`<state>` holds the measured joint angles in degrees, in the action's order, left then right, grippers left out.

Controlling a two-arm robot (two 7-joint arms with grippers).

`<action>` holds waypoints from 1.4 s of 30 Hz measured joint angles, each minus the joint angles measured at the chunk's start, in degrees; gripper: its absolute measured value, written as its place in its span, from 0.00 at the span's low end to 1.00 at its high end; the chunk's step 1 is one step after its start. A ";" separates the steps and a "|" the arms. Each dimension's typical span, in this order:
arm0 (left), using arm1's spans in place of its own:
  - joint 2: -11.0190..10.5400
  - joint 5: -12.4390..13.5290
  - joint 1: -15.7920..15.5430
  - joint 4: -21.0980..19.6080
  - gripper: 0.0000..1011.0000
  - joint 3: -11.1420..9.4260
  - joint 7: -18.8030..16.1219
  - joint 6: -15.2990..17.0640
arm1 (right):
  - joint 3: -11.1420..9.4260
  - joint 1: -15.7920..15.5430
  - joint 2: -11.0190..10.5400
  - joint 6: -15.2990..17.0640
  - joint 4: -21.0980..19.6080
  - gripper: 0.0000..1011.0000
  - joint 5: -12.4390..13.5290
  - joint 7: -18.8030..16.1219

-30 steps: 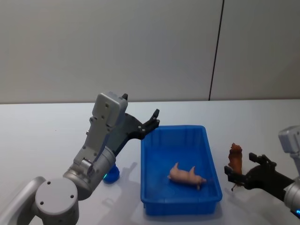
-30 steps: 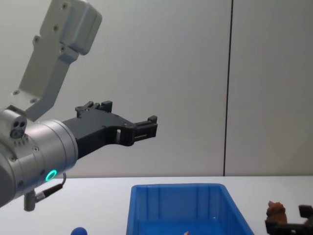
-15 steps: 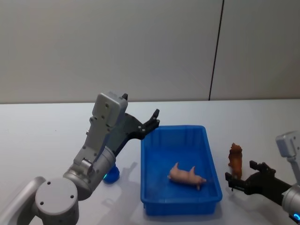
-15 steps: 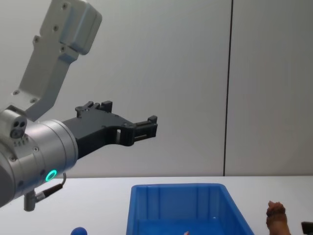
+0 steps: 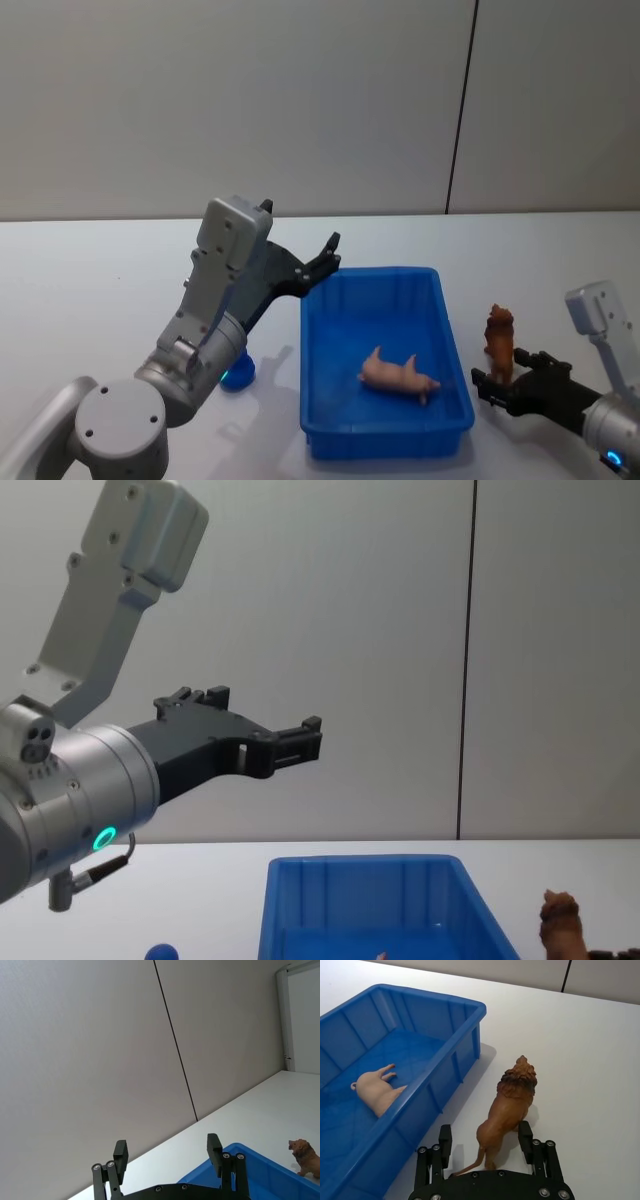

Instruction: Pick up the two dolls from the table and place them into the box.

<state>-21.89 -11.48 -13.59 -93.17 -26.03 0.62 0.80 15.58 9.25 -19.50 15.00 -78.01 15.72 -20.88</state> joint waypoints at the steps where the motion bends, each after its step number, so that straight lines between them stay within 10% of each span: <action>1: 0.00 0.00 0.00 0.00 0.99 0.00 0.00 0.00 | 0.10 0.24 0.17 0.04 0.36 0.80 -0.17 0.11; 19: 0.00 0.00 0.00 0.00 0.99 0.00 0.00 0.00 | 0.26 1.60 0.90 -0.63 1.73 0.28 -2.28 3.17; 42: 0.00 0.00 0.00 0.00 0.99 0.00 0.00 0.00 | -0.47 1.32 -0.26 -6.94 -5.16 0.27 -5.12 3.27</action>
<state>-21.90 -11.48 -13.59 -93.17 -26.02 0.63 0.80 15.12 10.57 -19.76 8.05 -83.17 10.60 -17.61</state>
